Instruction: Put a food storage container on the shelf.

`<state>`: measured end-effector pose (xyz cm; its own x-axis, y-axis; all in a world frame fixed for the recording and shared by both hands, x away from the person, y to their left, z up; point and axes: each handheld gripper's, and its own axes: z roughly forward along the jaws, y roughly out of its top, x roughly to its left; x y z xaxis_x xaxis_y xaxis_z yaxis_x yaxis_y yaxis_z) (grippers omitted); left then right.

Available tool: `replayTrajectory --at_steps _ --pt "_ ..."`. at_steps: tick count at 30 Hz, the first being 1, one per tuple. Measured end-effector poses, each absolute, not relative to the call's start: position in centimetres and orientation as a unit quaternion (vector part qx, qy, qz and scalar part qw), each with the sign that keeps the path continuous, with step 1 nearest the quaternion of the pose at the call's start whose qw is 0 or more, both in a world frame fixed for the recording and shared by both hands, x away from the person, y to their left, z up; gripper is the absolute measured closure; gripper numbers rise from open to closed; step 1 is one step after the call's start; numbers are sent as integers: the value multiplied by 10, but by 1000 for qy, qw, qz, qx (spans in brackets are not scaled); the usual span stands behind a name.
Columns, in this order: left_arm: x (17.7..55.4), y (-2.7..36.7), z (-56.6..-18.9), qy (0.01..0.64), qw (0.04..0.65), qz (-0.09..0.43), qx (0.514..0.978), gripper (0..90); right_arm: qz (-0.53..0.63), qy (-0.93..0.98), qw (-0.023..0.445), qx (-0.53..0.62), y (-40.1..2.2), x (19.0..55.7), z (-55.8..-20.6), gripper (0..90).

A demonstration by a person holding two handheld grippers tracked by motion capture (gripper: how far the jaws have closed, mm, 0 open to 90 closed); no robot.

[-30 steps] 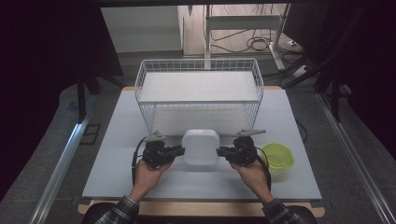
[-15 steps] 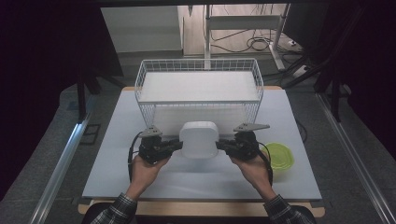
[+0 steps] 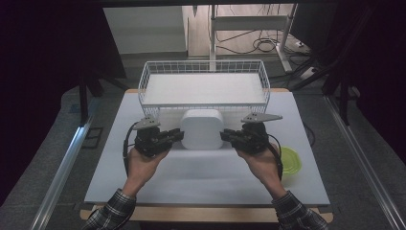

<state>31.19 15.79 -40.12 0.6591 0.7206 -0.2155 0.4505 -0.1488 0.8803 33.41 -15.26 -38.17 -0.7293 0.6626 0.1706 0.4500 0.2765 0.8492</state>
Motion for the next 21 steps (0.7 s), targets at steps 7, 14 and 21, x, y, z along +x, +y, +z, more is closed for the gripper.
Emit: replayTrajectory --at_steps 7,14,21 --pt "314 161 -374 383 528 149 744 781 498 788 125 339 -149 336 -356 792" --pt "324 163 -351 378 534 158 739 781 512 780 132 334 -147 345 -335 792" --pt "337 166 -331 382 540 163 732 781 520 774 141 332 -144 358 -315 792"
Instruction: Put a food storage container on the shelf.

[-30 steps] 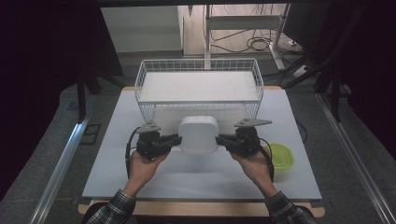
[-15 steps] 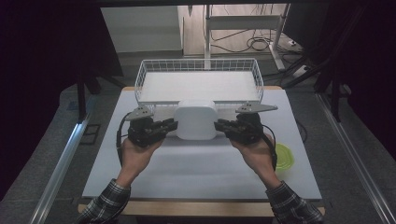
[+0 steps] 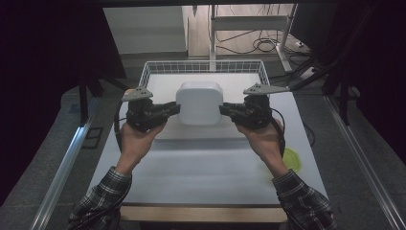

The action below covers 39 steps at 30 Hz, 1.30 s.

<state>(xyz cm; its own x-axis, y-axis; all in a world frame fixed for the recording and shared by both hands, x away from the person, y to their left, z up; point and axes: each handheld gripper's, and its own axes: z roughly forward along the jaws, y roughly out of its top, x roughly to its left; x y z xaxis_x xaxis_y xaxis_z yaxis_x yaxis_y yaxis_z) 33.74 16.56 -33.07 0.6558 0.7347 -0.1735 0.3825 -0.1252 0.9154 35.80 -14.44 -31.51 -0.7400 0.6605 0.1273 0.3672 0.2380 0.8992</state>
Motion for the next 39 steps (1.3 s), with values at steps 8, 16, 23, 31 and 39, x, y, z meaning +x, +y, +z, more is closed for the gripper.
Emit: replayTrajectory --at_steps 8,16,23,31,39 --pt "357 166 -317 389 541 167 727 779 522 770 151 334 -140 377 -299 790" --pt "382 166 -319 403 537 158 724 774 513 770 151 347 -136 401 -297 788" --pt "395 168 -324 403 546 141 721 765 511 767 150 357 -135 414 -299 772" --pt "406 167 -321 395 562 117 717 699 510 763 148 368 -135 427 -302 701" --pt "415 165 -320 401 562 127 712 643 509 764 141 370 -133 438 -300 661"
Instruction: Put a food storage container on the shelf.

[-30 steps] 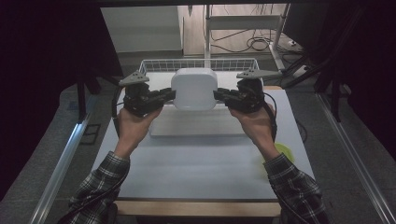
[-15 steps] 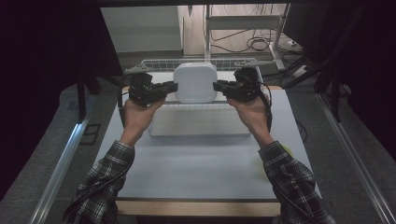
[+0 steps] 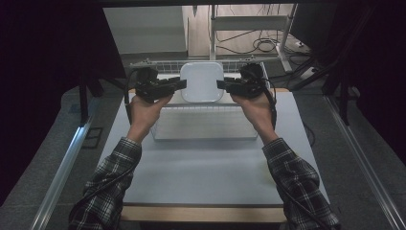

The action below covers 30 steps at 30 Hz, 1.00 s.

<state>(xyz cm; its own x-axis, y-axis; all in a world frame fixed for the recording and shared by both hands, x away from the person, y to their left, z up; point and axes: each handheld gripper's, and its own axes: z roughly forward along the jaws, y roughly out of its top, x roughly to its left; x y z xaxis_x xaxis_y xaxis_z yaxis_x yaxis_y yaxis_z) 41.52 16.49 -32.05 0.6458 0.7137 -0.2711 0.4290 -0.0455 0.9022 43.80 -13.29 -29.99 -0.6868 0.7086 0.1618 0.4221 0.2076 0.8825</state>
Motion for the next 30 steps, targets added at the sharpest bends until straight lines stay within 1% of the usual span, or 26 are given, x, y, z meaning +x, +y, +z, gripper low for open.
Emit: replayTrajectory --at_steps 7,13,17,18,20,23,30 --pt "420 161 -321 408 548 144 716 614 501 769 144 370 -129 445 -297 621" --pt "424 160 -322 415 555 137 708 605 497 768 145 377 -126 449 -299 570" --pt "429 162 -323 423 552 135 706 553 481 772 162 383 -121 450 -300 537" --pt "431 163 -323 424 552 132 705 547 481 771 163 384 -120 451 -301 537" --pt "433 163 -323 428 545 146 706 523 481 772 160 384 -119 452 -301 537" --pt "436 162 -323 434 533 164 708 528 484 770 161 384 -118 452 -301 538" --pt "446 160 -322 438 523 173 711 531 483 767 171 387 -115 453 -300 527"
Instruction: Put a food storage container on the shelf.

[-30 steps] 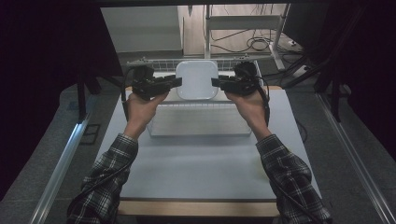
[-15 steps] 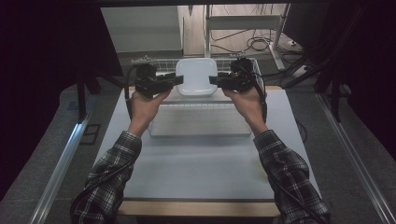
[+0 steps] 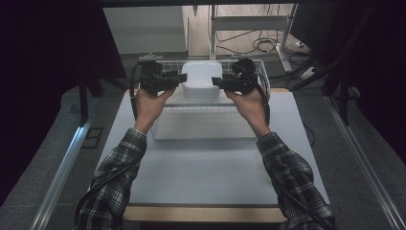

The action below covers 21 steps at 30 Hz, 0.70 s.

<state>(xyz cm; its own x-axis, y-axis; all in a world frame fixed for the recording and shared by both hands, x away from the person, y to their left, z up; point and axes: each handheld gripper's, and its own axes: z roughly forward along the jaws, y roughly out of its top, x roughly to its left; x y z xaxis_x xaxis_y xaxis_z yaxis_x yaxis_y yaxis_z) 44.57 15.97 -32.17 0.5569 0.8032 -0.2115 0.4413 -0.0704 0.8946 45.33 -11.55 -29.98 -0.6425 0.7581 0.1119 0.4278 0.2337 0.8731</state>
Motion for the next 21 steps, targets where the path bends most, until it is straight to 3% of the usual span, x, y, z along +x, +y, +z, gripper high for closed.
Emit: replayTrajectory --at_steps 8,15,21 --pt "446 156 -322 434 517 191 712 520 488 761 179 388 -117 455 -301 500" --pt "434 152 -320 410 527 195 719 394 508 756 176 374 -124 447 -305 351" --pt "418 149 -320 383 529 182 735 271 521 754 170 363 -134 435 -309 289"
